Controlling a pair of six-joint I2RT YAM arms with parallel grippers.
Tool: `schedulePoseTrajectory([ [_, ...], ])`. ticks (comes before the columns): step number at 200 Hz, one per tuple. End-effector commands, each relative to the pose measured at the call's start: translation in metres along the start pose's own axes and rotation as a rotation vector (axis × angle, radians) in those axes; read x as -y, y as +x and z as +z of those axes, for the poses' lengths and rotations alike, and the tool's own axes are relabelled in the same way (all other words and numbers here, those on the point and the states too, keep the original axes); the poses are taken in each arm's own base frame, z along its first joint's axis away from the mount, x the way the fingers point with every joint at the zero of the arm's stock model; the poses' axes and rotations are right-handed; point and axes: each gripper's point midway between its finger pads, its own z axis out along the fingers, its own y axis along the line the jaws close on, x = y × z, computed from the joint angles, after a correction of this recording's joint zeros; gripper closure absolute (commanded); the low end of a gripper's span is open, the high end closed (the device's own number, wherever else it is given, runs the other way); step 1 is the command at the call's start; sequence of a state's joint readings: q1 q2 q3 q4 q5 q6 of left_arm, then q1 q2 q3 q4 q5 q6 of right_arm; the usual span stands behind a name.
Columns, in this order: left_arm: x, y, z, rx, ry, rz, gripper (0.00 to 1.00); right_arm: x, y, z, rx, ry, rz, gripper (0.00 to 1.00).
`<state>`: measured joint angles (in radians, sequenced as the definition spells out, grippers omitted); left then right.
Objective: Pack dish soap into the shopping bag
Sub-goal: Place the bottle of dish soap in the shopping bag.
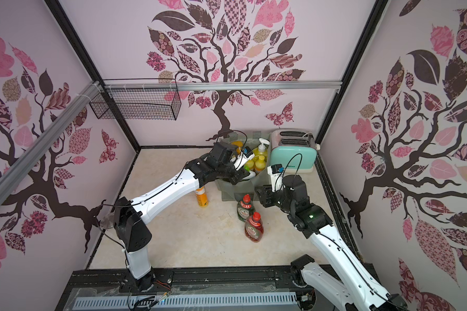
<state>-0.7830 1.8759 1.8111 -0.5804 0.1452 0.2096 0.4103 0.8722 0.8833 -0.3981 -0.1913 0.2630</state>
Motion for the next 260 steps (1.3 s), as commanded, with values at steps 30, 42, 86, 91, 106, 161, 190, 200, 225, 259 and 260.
schedulePoseTrajectory([
  [30, 0.003, -0.028, -0.011, 0.11, 0.023, 0.0, 1.0, -0.022, -0.032, 0.003, 0.057, -0.095, 0.031, 0.3],
  [42, 0.004, -0.026, -0.01, 0.109, 0.028, -0.005, 1.0, -0.021, -0.035, 0.005, 0.064, -0.088, 0.041, 0.27],
  [86, 0.006, -0.023, -0.007, 0.111, 0.041, -0.015, 1.0, -0.018, -0.029, 0.027, 0.044, -0.099, 0.066, 0.28],
  [91, 0.005, -0.022, -0.006, 0.109, 0.041, -0.017, 1.0, -0.018, -0.029, 0.028, 0.041, -0.104, 0.067, 0.32],
  [106, 0.006, -0.021, -0.006, 0.108, 0.041, -0.017, 1.0, -0.018, -0.026, 0.03, 0.03, -0.108, 0.067, 0.5],
  [161, 0.004, -0.016, -0.003, 0.102, 0.034, -0.022, 1.0, -0.009, -0.001, 0.018, -0.031, -0.062, 0.038, 1.0],
  [190, 0.001, -0.01, 0.005, 0.091, 0.034, -0.033, 1.0, -0.007, 0.013, 0.009, -0.071, -0.056, 0.025, 1.0],
  [200, 0.0, -0.008, 0.007, 0.087, 0.034, -0.035, 1.0, -0.004, 0.019, 0.006, -0.084, -0.043, 0.019, 1.0],
  [225, -0.001, -0.004, 0.015, 0.077, 0.039, -0.04, 1.0, 0.002, 0.029, 0.001, -0.102, -0.017, 0.006, 1.0],
  [259, 0.0, 0.005, 0.028, 0.05, 0.054, -0.052, 1.0, -0.003, 0.028, 0.001, -0.101, -0.044, 0.015, 1.0],
  [260, 0.0, 0.004, 0.028, 0.051, 0.053, -0.051, 1.0, -0.003, 0.028, 0.001, -0.101, -0.044, 0.016, 1.0],
])
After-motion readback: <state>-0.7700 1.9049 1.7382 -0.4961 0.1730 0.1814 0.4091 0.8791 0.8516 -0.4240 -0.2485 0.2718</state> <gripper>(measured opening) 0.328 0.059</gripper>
